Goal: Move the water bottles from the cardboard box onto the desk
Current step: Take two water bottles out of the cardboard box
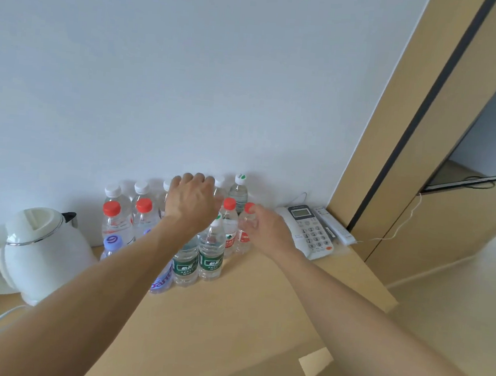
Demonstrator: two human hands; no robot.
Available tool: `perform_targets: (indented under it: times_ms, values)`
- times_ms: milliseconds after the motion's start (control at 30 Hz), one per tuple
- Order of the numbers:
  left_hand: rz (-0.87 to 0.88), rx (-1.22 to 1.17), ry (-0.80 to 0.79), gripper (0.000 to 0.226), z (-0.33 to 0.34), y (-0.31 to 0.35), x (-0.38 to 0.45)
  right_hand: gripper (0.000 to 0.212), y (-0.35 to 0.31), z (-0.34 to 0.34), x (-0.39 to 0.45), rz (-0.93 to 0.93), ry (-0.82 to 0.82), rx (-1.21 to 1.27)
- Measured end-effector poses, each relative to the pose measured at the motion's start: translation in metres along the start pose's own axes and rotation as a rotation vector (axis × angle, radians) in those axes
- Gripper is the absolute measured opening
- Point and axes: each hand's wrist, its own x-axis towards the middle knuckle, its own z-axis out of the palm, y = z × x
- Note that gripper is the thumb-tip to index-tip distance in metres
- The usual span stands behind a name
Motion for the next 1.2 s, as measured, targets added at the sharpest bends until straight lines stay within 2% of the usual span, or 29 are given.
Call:
perform_targets:
  times_ms: [133, 233, 400, 533, 733, 933, 1200]
  values:
    - [0.098, 0.012, -0.057, 0.038, -0.008, 0.044, 0.014, 0.035, 0.026, -0.029, -0.017, 0.083, 0.061, -0.065]
    - [0.167, 0.026, -0.101, 0.040, -0.011, 0.084, 0.019, 0.043, 0.049, -0.052, -0.032, 0.186, 0.085, -0.066]
    - [0.308, 0.038, -0.136, 0.039, -0.014, 0.169, 0.018, 0.042, 0.103, -0.101, -0.068, 0.321, 0.132, -0.072]
    - [0.441, 0.037, -0.141, 0.040, -0.018, 0.261, 0.006, 0.041, 0.165, -0.154, -0.122, 0.449, 0.201, -0.086]
    - [0.669, -0.010, -0.160, 0.042, -0.025, 0.429, -0.043, 0.056, 0.268, -0.243, -0.220, 0.645, 0.272, -0.155]
    - [0.864, -0.060, -0.218, 0.043, -0.027, 0.584, -0.106, 0.048, 0.352, -0.319, -0.327, 0.779, 0.376, -0.221]
    - [1.019, -0.226, -0.351, 0.045, -0.034, 0.726, -0.172, 0.057, 0.436, -0.381, -0.447, 1.026, 0.411, -0.253]
